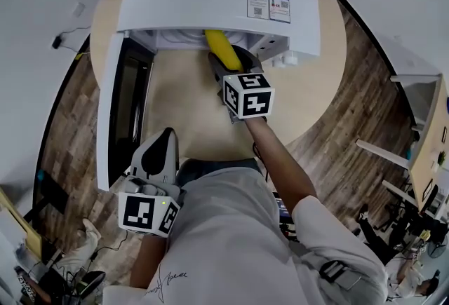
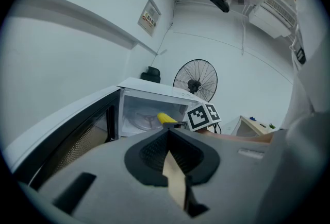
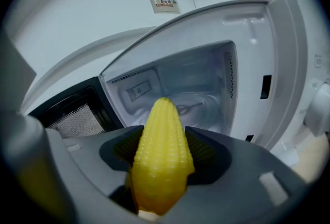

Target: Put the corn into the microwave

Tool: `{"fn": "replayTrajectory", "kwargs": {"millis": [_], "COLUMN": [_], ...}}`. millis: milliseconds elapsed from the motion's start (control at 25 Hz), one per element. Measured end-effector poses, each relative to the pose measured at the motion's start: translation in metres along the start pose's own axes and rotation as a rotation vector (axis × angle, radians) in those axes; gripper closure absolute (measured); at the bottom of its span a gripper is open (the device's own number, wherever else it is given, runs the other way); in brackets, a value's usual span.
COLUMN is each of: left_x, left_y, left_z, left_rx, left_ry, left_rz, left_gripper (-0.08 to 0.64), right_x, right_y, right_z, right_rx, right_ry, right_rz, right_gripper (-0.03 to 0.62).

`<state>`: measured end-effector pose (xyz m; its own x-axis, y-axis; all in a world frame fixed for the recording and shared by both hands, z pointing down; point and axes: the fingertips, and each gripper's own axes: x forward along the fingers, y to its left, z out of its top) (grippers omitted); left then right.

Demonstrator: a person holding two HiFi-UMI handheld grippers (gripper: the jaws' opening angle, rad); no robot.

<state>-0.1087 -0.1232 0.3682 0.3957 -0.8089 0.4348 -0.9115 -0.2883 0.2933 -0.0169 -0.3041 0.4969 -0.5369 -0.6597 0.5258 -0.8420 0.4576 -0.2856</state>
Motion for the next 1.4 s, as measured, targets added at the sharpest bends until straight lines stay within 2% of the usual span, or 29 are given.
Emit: {"fn": "replayTrajectory", "kwargs": {"millis": [680,1400], "left_x": [0.005,0.003], "left_y": [0.01,0.013], "left_z": [-0.003,-0.011], "left_rx": [-0.013,-0.023], "left_ry": [0.012,0.037], "left_rz": [0.026,0.055], "left_gripper": [0.568,0.568], "right_x": [0.044,0.078], "right_y": [-0.001,-0.008], "right_z": [0.008,0.005], "right_rx": [-0.121,-0.224], "right_ry": [0.026,0.05], "right_rz": [0.005,-0.035], "right_gripper": [0.328,0.328]}}
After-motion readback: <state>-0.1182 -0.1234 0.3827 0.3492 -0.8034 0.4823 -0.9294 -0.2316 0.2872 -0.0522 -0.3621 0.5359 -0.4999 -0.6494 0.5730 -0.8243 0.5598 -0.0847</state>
